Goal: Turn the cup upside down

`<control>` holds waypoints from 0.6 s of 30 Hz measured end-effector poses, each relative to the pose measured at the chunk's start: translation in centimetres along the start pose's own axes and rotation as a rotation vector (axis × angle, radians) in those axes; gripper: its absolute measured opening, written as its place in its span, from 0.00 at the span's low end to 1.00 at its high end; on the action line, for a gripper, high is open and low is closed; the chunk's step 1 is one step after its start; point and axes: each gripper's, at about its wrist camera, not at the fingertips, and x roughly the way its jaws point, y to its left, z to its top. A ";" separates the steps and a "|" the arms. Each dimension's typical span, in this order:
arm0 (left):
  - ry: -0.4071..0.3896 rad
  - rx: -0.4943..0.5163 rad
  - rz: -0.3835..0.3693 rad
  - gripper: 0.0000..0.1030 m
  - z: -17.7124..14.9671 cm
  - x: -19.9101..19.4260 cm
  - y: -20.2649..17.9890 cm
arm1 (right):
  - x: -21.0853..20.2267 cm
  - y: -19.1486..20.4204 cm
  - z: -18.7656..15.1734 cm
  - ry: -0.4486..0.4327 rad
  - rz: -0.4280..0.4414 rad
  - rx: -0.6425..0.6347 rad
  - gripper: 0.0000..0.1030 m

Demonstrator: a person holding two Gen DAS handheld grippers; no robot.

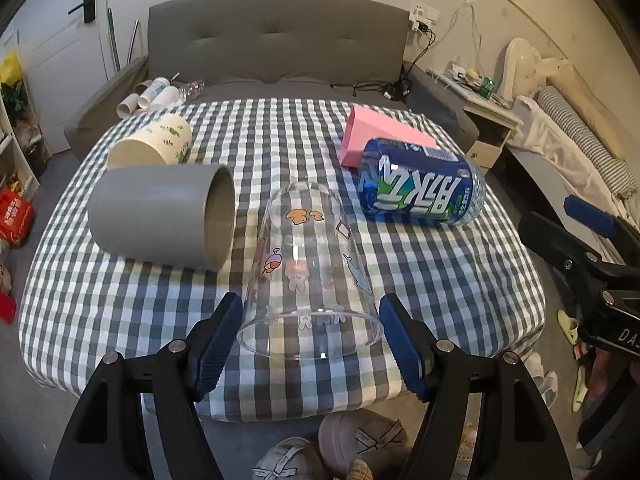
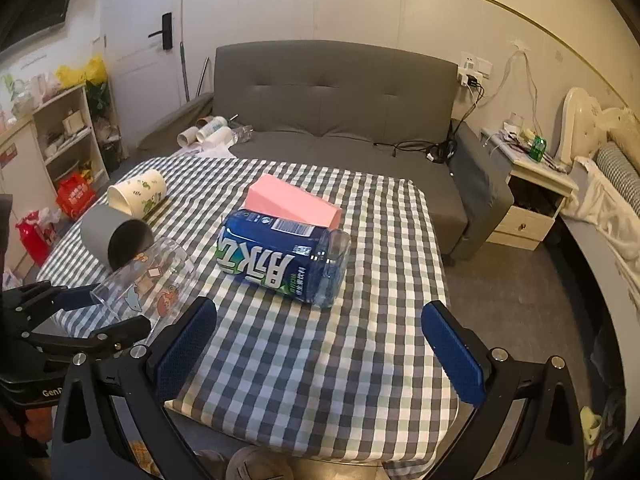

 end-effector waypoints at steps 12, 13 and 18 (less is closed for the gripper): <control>-0.028 -0.007 -0.013 0.90 -1.2 -1.7 2.6 | 1.0 0.4 1.0 0.078 0.026 0.019 1.00; -0.041 -0.012 -0.012 0.91 -1.3 -2.3 3.2 | 1.1 0.5 1.5 0.092 0.035 0.020 1.00; -0.116 0.021 -0.007 0.99 -1.3 -5.0 6.2 | 2.4 1.9 3.8 0.195 0.080 0.035 1.00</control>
